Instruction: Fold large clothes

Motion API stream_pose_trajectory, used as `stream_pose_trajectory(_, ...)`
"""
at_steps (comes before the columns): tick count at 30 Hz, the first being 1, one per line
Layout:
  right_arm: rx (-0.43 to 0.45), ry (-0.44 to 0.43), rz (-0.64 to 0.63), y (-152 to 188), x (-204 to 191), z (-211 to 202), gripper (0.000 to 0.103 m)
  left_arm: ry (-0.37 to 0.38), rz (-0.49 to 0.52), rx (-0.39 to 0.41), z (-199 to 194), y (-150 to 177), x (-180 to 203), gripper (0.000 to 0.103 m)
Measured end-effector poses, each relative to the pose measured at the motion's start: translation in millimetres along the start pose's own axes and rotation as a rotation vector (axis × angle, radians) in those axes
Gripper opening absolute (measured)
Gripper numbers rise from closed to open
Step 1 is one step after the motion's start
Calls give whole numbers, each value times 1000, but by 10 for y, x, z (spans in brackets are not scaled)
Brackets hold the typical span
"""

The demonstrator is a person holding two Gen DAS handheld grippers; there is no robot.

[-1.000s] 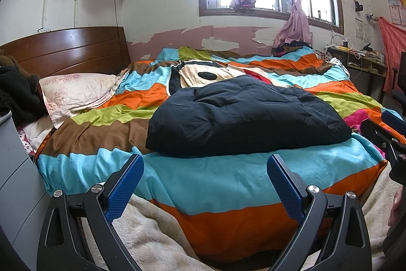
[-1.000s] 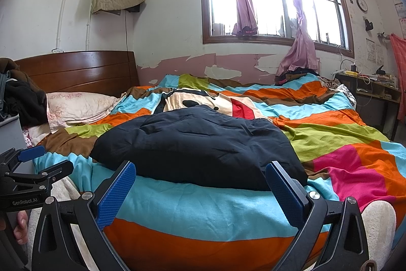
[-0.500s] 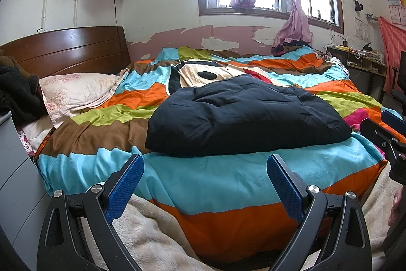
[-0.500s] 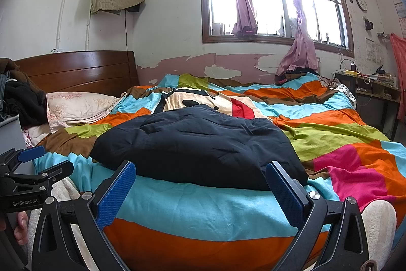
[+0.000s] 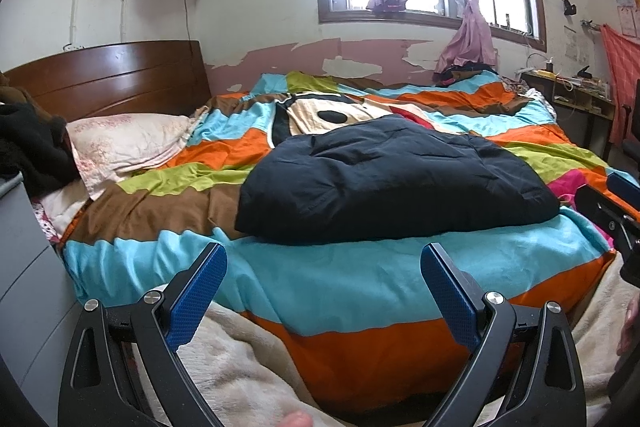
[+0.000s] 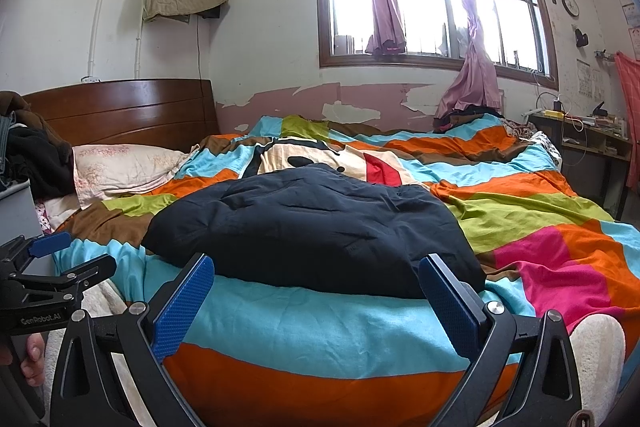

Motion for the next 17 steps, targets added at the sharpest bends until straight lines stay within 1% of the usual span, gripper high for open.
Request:
stream_pose_trajectory(3,-3,2,3,0,-17,1,103,-29,0,-6,38,18,-25,95)
stream_pose_trajectory(7,-3,2,2,0,-20,1,103,-22,-10,-23,95,36,-68,95)
stream_pose_trajectory(17,-10,4,6,25,-55,9,103,-35,-12,-22,98,73,-83,95)
Point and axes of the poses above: each gripper's, at about its wrist camera, not at the fingertips, and z roughly the way its jaws point, x to its right, y to its underside, the point moved 4 cm from there along z, roughly the way its jaws point, and after that the axes turned 7 degrees about -y, right-handed, at the moved point
